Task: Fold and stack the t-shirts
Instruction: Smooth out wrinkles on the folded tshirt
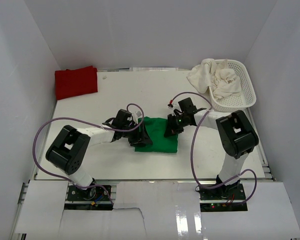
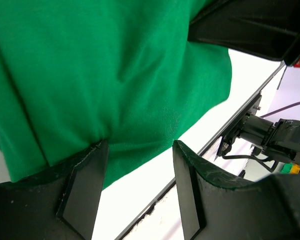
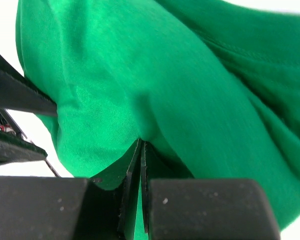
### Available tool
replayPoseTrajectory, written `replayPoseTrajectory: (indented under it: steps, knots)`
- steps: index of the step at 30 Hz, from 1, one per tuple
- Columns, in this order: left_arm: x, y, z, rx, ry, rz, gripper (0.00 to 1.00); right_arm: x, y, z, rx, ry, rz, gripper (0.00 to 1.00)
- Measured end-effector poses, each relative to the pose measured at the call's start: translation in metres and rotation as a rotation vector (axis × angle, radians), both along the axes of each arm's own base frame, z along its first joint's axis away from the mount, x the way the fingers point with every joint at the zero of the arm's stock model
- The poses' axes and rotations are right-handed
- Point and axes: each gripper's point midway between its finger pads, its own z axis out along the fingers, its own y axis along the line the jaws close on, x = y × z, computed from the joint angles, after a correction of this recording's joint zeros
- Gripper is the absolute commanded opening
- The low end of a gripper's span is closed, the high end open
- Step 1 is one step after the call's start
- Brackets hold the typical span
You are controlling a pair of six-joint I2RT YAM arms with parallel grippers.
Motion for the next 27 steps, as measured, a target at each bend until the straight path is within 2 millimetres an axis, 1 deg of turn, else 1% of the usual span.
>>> replayPoseTrajectory:
  steps: [5, 12, 13, 14, 15, 16, 18, 20, 22, 23, 25, 27]
  knots:
    - [0.0, -0.002, 0.0, -0.004, 0.002, 0.001, 0.65, 0.011, 0.006, 0.001, 0.004, -0.007, 0.001, 0.08]
    - [0.0, -0.002, 0.0, -0.003, 0.003, 0.003, 0.65, 0.013, 0.005, 0.0, -0.005, -0.017, 0.007, 0.09]
    - [0.0, -0.002, 0.0, -0.002, 0.003, 0.003, 0.65, 0.013, 0.005, 0.0, -0.006, -0.019, 0.008, 0.13]
    - [0.0, -0.002, 0.0, -0.001, 0.003, 0.004, 0.65, 0.013, 0.004, 0.0, -0.007, -0.019, 0.009, 0.19]
    - [0.0, -0.002, 0.0, -0.001, 0.003, 0.004, 0.65, 0.013, 0.004, 0.001, -0.007, -0.022, 0.008, 0.26]
    - [0.0, -0.002, 0.0, 0.0, 0.003, 0.005, 0.65, 0.013, 0.004, 0.003, -0.005, -0.024, 0.01, 0.36]
    - [0.001, -0.001, 0.0, 0.006, 0.005, 0.009, 0.65, 0.012, 0.006, 0.009, -0.002, -0.041, 0.016, 0.42]
    - [0.002, 0.001, 0.003, 0.025, 0.003, 0.022, 0.65, 0.013, 0.005, 0.015, -0.008, -0.063, 0.017, 0.43]
    - [0.007, 0.002, 0.011, 0.046, -0.016, 0.038, 0.65, 0.013, 0.002, 0.021, -0.02, -0.08, 0.015, 0.44]
    - [0.012, 0.002, 0.019, 0.054, -0.035, 0.048, 0.66, 0.013, 0.001, 0.026, -0.024, -0.089, 0.014, 0.44]
    - [0.025, 0.0, 0.043, 0.048, -0.095, 0.068, 0.66, 0.015, 0.0, 0.036, -0.026, -0.11, 0.012, 0.45]
    - [0.039, -0.004, 0.074, 0.025, -0.168, 0.085, 0.67, 0.02, 0.001, 0.049, -0.019, -0.141, 0.007, 0.46]
